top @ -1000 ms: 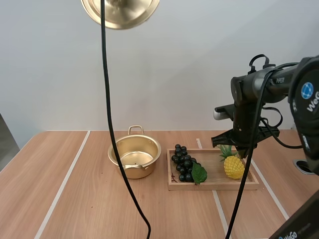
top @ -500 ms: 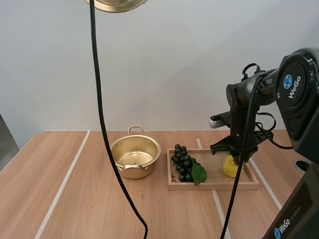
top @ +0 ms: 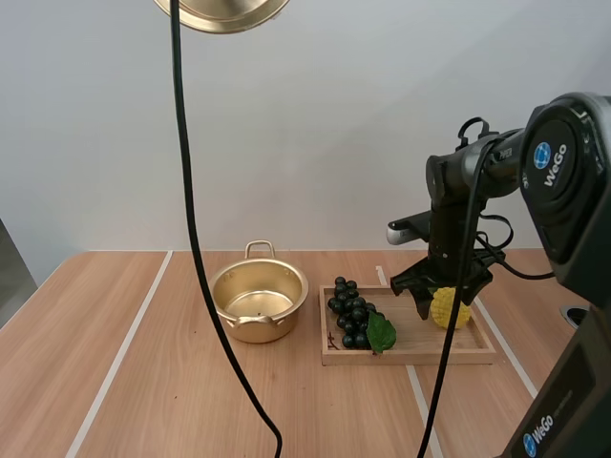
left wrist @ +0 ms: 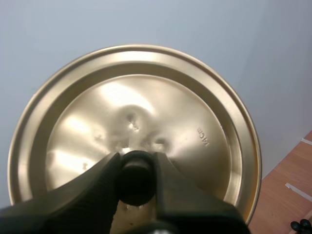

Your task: Open the pot, put the pineapple inside, and close it

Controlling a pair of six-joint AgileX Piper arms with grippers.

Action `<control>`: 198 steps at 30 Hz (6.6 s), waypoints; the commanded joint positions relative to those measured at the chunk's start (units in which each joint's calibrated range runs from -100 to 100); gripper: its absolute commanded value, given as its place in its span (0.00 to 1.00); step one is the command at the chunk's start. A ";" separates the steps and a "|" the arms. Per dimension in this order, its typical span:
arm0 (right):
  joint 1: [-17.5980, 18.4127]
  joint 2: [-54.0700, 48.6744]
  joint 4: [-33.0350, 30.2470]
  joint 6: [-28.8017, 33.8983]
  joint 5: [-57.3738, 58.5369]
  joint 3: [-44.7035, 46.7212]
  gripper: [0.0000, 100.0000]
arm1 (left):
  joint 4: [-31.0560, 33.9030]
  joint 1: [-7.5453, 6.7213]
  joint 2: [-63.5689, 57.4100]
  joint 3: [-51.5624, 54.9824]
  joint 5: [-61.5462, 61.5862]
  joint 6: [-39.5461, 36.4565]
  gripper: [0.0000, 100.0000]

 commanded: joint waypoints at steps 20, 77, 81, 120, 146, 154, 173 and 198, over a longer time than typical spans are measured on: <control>-0.16 -1.83 -2.46 2.65 -12.38 0.74 1.00 | -0.39 -0.05 0.04 -0.50 4.03 0.37 0.00; -3.69 5.35 -2.96 7.20 -30.13 6.92 1.00 | -1.43 -0.05 0.56 -0.50 5.75 0.37 0.00; -3.69 5.35 -2.96 7.20 -30.47 6.92 1.00 | -1.43 -0.05 0.56 -0.50 6.67 0.37 0.00; -3.69 -3.36 -5.03 9.19 -30.46 -1.06 0.00 | -1.57 -0.05 0.44 -0.50 -0.35 0.37 0.00; 12.65 -15.92 5.75 -3.78 -11.44 -18.63 0.00 | -1.95 -0.05 0.44 -14.81 -13.79 -2.23 0.00; 18.09 -10.46 8.18 -7.01 -11.44 -18.63 0.00 | -1.68 -0.05 0.44 -17.20 -5.44 -4.00 0.00; 24.37 4.05 10.00 -8.60 -8.04 -16.53 0.00 | 7.32 -0.05 0.58 -17.20 0.13 -4.57 0.00; 24.37 12.87 11.44 -9.40 -10.21 -15.05 0.00 | 7.32 -0.05 0.59 -17.20 1.00 -4.57 0.00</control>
